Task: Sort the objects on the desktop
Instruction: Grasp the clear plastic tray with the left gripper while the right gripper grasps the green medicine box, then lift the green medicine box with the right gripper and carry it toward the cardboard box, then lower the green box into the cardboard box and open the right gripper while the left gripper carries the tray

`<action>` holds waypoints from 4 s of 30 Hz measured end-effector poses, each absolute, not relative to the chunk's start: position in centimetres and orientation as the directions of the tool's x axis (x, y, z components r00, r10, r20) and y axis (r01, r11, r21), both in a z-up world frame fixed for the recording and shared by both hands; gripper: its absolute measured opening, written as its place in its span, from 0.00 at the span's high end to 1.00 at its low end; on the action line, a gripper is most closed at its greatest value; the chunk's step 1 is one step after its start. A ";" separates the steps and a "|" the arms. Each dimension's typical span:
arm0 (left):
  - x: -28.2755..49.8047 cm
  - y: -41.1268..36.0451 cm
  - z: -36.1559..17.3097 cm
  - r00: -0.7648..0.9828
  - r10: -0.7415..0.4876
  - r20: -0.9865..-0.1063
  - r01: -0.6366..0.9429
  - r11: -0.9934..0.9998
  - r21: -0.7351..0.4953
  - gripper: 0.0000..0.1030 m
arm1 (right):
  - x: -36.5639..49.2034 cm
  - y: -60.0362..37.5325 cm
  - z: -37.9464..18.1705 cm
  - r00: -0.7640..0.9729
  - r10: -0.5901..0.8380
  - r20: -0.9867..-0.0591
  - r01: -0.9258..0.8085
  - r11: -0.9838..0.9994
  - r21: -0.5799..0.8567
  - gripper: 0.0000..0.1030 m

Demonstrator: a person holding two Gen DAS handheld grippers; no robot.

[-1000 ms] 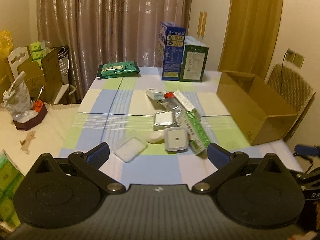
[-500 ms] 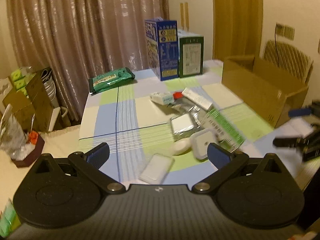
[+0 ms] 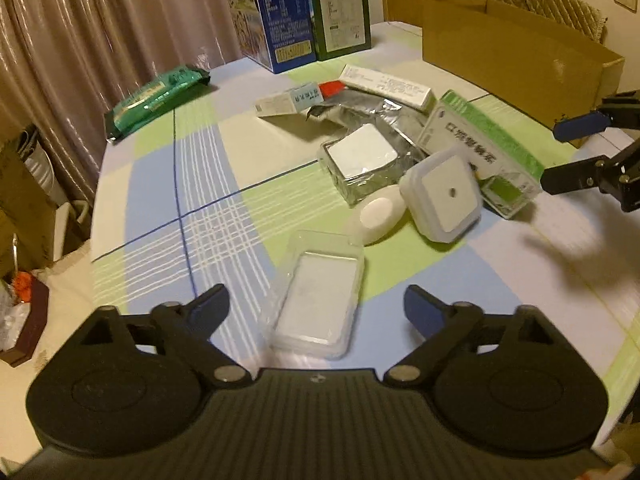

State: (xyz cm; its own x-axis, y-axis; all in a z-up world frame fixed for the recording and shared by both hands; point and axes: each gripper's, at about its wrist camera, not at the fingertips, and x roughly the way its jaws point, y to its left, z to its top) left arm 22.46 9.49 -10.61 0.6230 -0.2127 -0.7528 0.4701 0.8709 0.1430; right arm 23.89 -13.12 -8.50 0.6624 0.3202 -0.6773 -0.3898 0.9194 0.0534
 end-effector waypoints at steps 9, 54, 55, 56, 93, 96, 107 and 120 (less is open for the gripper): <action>24.9 9.2 -12.9 0.593 -0.231 -0.772 0.508 0.851 0.135 0.26 | 26.7 -12.3 -10.6 0.639 0.319 -0.700 -0.399 0.915 0.053 0.57; 18.9 -5.8 -12.1 0.539 -0.320 -0.779 0.455 0.889 -0.050 0.50 | 20.1 -21.5 -11.8 0.608 0.181 -0.773 -0.256 0.966 0.025 0.54; 19.0 -5.7 -12.3 0.542 -0.322 -0.776 0.452 0.890 -0.054 0.50 | 20.1 -21.4 -11.9 0.609 0.181 -0.772 -0.259 0.966 0.022 0.54; 18.9 -5.7 -12.5 0.545 -0.321 -0.775 0.447 0.893 -0.055 0.49 | 20.1 -21.3 -12.0 0.611 0.180 -0.771 -0.263 0.965 0.017 0.55; 17.8 -10.0 -9.0 0.584 -0.331 -0.742 0.447 0.893 -0.047 0.50 | 18.7 -24.3 -5.8 0.729 0.180 -0.661 -0.195 0.979 0.052 0.74; 18.6 -11.8 -6.2 0.612 -0.359 -0.704 0.463 0.885 -0.050 0.50 | 19.0 -26.1 -2.5 0.776 0.158 -0.610 -0.171 0.985 0.037 0.74; 25.0 -22.7 2.2 0.651 -0.454 -0.608 0.532 0.844 -0.060 0.50 | 25.6 -37.4 4.4 0.838 0.018 -0.545 -0.031 0.999 -0.015 0.73; 30.9 -31.4 -1.8 0.595 -0.471 -0.651 0.554 0.827 -0.092 0.49 | 30.8 -43.6 0.6 0.788 0.009 -0.616 0.008 1.000 0.025 0.73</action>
State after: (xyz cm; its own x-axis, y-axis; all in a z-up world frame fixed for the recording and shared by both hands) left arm 30.92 -31.41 -1.76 0.5947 -0.4712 -0.6514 0.5543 0.8272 -0.0923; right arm 30.82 -43.63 0.56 0.7879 0.0088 -0.6157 0.0084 0.9997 0.0250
